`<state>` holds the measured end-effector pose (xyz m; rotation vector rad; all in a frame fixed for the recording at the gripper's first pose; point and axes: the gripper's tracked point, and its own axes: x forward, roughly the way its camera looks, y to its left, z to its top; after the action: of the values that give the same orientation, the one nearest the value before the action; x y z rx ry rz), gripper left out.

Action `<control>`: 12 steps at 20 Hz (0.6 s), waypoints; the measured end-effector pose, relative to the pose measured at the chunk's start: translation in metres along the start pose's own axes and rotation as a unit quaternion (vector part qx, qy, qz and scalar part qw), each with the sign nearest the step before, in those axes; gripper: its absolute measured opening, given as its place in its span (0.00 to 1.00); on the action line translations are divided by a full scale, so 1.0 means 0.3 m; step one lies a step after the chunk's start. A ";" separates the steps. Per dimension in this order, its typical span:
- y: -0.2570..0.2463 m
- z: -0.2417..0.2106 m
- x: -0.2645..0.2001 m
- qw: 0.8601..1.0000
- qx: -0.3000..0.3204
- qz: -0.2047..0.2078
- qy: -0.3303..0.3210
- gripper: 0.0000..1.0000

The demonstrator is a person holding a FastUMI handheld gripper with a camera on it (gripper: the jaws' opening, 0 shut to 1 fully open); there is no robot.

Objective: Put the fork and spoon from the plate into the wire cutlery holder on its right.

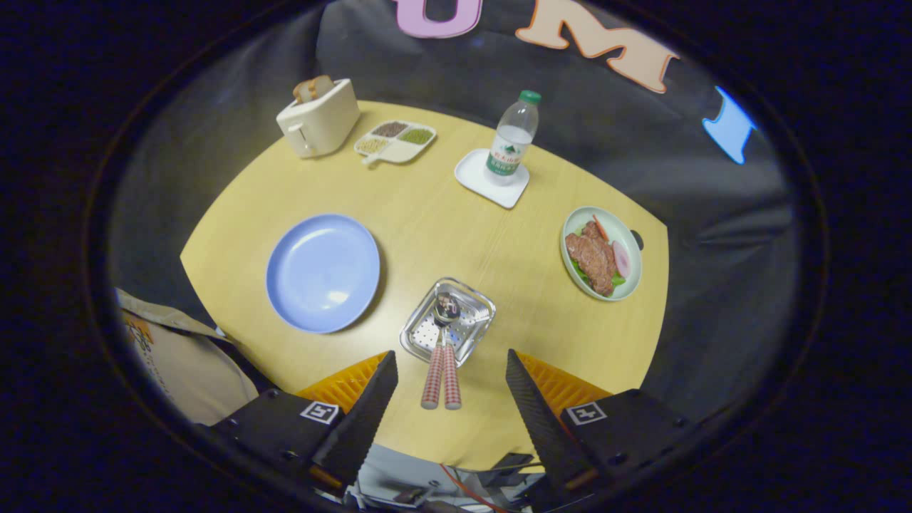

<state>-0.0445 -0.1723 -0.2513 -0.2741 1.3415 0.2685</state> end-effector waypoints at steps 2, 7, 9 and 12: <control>0.017 0.025 -0.044 0.998 0.039 -0.008 -0.057 0.99; 0.089 0.108 -0.207 0.972 0.112 -0.017 -0.205 0.99; 0.104 0.144 -0.283 0.954 0.137 -0.025 -0.265 0.99; 0.077 0.191 -0.401 0.918 0.155 -0.062 -0.361 0.99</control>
<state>-0.0248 -0.1349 -0.1229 0.0198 0.6128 0.0319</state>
